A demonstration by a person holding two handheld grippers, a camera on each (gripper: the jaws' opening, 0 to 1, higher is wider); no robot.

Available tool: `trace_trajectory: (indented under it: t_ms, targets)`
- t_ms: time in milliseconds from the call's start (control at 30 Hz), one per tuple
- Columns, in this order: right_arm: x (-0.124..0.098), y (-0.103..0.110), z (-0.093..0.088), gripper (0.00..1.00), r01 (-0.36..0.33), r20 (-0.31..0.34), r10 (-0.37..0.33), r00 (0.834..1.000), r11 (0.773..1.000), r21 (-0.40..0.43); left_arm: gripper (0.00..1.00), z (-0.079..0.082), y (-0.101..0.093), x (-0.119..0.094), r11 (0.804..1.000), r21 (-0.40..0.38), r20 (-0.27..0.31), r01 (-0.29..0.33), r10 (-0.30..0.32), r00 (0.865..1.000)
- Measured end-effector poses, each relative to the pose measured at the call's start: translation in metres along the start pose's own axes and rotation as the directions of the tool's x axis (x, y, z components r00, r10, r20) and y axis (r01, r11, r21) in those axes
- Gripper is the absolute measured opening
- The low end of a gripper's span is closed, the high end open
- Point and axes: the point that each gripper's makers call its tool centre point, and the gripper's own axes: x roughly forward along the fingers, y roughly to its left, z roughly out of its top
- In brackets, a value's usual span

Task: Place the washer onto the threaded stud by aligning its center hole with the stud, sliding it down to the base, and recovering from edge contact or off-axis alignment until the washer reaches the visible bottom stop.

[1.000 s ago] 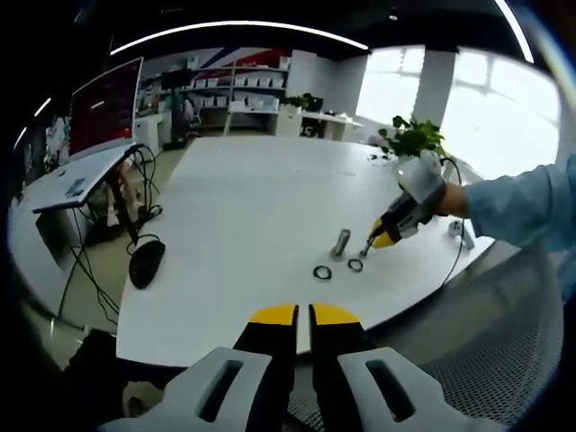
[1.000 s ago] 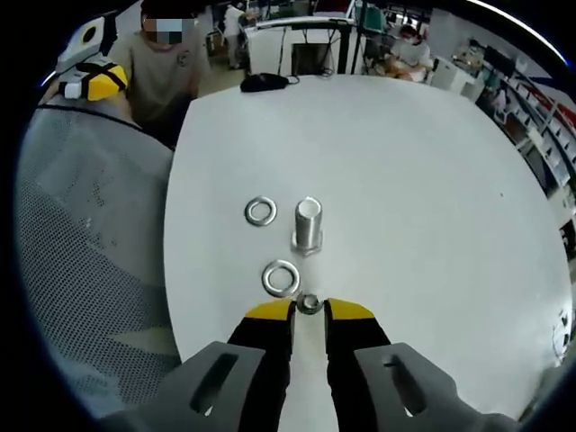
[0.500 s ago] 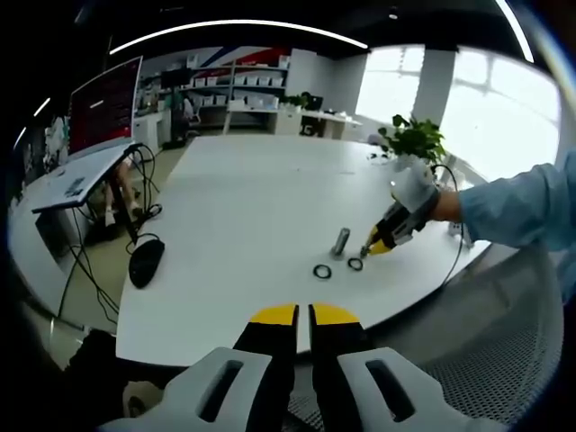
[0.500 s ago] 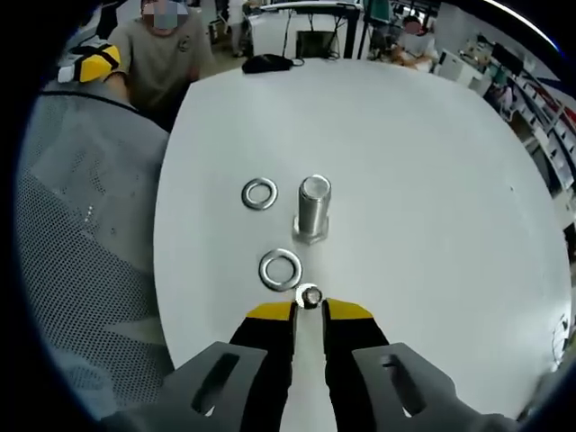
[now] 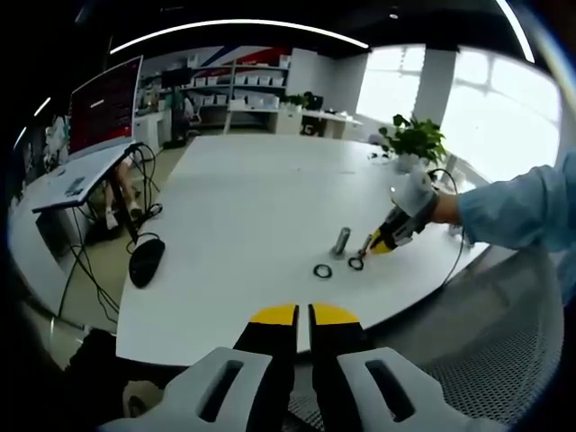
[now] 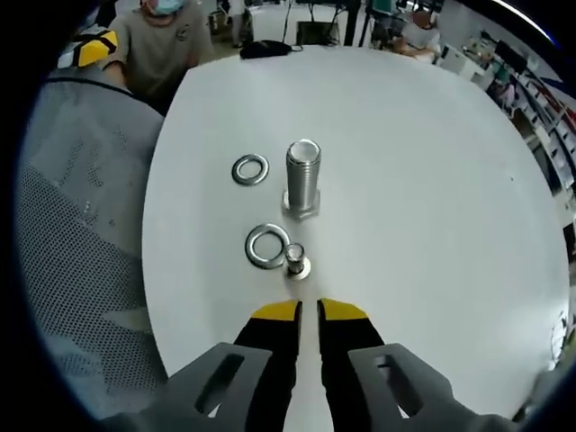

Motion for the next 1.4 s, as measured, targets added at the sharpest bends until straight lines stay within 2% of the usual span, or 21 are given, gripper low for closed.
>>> trace_trajectory:
  t_ms: [300,567,700,800,933,1033,1333,1400]
  targets:
    - [-0.008,-0.011,-0.021,0.19,0.019,-0.025,-0.018,1.000,0.999,0.039,0.02,0.000,0.000,0.000,1.000,0.000,0.003,0.001,-0.001,1.000]
    - [-0.016,-0.024,-0.027,0.22,0.044,-0.035,-0.042,0.999,0.997,0.066,0.02,0.000,0.000,0.000,1.000,0.001,0.004,0.001,-0.001,1.000]
    - [-0.016,-0.030,-0.032,0.24,0.055,-0.056,-0.052,0.997,0.997,0.049,0.02,0.000,0.000,0.000,1.000,0.000,0.004,-0.001,0.001,1.000]
    - [-0.016,-0.030,-0.031,0.21,0.026,-0.064,-0.023,0.998,0.999,0.043,0.02,0.000,0.000,-0.001,1.000,0.001,0.005,-0.002,0.002,1.000]
    - [-0.016,-0.037,-0.036,0.21,0.017,-0.095,-0.013,0.995,0.999,0.034,0.02,0.001,0.001,-0.001,1.000,0.000,0.007,-0.004,0.004,1.000]
    - [-0.014,-0.032,-0.040,0.22,-0.058,-0.115,0.063,0.991,0.997,0.054,0.02,0.001,0.001,-0.001,1.000,-0.001,0.006,-0.005,0.005,1.000]
    - [-0.008,-0.041,-0.034,0.21,-0.063,-0.135,0.066,0.989,0.998,0.027,0.02,0.001,0.001,0.000,1.000,0.000,0.005,-0.006,0.006,1.000]
    - [-0.003,-0.034,-0.039,0.21,-0.085,-0.155,0.090,0.984,0.996,0.041,0.02,0.000,0.001,0.000,1.000,0.000,0.004,-0.007,0.007,1.000]
